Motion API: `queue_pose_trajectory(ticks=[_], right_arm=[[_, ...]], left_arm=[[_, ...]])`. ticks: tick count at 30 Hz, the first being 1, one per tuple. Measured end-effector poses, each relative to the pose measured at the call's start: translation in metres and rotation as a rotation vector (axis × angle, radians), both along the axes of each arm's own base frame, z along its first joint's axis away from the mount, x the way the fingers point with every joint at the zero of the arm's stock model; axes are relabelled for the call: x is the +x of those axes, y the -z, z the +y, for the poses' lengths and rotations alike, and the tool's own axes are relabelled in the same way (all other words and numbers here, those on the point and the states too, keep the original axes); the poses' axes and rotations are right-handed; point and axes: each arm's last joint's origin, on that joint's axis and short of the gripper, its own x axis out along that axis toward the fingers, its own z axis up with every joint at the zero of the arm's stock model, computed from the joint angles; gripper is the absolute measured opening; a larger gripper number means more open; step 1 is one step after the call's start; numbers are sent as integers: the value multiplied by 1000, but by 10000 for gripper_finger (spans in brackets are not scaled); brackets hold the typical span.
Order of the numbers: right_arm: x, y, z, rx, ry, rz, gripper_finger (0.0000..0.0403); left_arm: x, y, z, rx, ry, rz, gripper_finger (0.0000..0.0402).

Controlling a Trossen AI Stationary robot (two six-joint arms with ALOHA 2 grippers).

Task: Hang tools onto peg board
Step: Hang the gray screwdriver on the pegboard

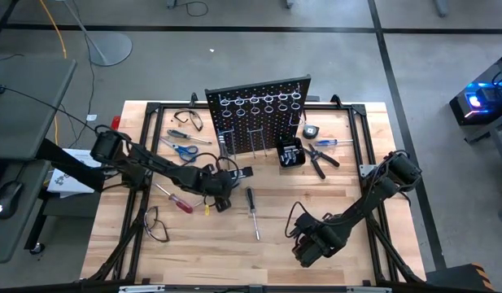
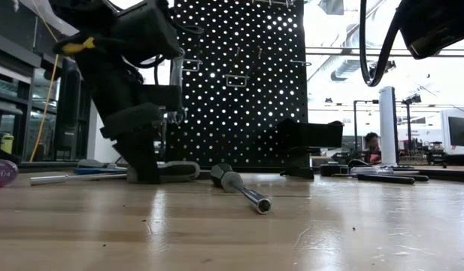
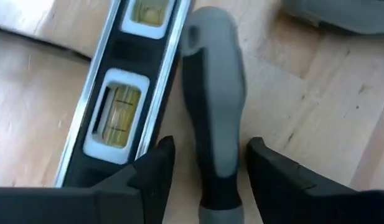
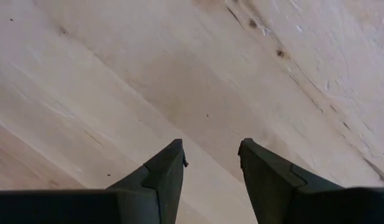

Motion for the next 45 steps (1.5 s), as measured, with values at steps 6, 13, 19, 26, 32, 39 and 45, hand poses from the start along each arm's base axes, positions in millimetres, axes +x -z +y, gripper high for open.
queue_pose_trajectory(ticks=[6, 13, 19, 26, 32, 39, 45], right_arm=[[-1, 0, 2, 2, -6, -1, 150], [-3, -3, 2, 7, -64, -5, 150], [-18, -40, -1, -33, -93, -165, 150], [-25, -88, -23, -110, -4, -453, 150], [-19, -102, -38, -105, -7, -521, 149], [9, -117, -36, -28, -95, -751, 150], [26, -123, -51, -94, -167, -819, 150]], left_arm=[[-1, 1, -2, -93, -47, 5, 108], [-7, -7, -29, -265, -27, 3, 56], [-24, -60, -64, -358, 117, -176, 56], [-47, -121, -70, -345, 66, -516, 56], [-50, -121, -68, -370, 118, -477, 56], [-36, -153, -81, -432, 201, -832, 56], [-28, -178, -74, -355, 139, -1119, 56]])
